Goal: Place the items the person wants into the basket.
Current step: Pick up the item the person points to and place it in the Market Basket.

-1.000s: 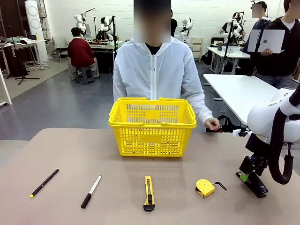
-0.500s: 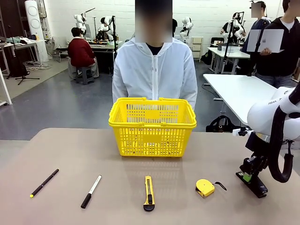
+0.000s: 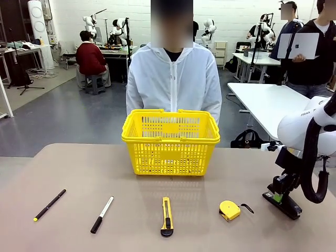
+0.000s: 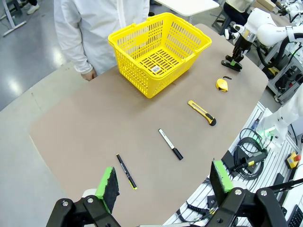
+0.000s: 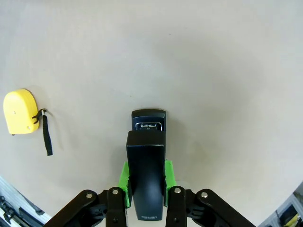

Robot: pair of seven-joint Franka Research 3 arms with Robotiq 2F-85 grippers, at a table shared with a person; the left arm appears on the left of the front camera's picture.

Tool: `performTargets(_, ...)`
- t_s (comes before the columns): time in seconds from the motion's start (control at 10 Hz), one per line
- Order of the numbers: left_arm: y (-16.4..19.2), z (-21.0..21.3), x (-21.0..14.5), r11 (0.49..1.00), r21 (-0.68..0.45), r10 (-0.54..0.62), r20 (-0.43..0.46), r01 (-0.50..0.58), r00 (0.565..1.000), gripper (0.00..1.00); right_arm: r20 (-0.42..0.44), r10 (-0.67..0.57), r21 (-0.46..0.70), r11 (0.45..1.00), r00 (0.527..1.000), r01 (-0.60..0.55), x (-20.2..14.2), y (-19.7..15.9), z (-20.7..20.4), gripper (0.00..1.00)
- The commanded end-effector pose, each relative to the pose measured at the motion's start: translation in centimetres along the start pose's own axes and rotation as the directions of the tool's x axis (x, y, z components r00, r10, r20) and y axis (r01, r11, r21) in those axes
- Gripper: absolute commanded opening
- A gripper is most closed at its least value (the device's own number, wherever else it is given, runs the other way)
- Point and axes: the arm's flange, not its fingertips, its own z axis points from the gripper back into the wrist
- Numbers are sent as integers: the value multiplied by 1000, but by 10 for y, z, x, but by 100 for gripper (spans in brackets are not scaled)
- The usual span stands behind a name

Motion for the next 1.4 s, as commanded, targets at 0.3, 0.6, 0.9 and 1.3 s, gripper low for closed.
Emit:
performTargets(0.3,1,0,-3,1000,-1,-11,9,11,1000,100,168,88,-82,994,982,-75,-13,63,242,0)
performTargets(0.6,1,0,-3,1000,-1,-11,9,11,1000,100,155,120,-115,988,981,-103,6,83,314,0)
performTargets(0.9,1,0,-3,1000,-1,-11,9,11,1000,100,145,158,-154,979,977,-135,18,98,335,0)
performTargets(1.3,1,0,-3,1000,-1,-11,9,11,1000,100,109,568,-165,820,816,-548,158,162,323,0)
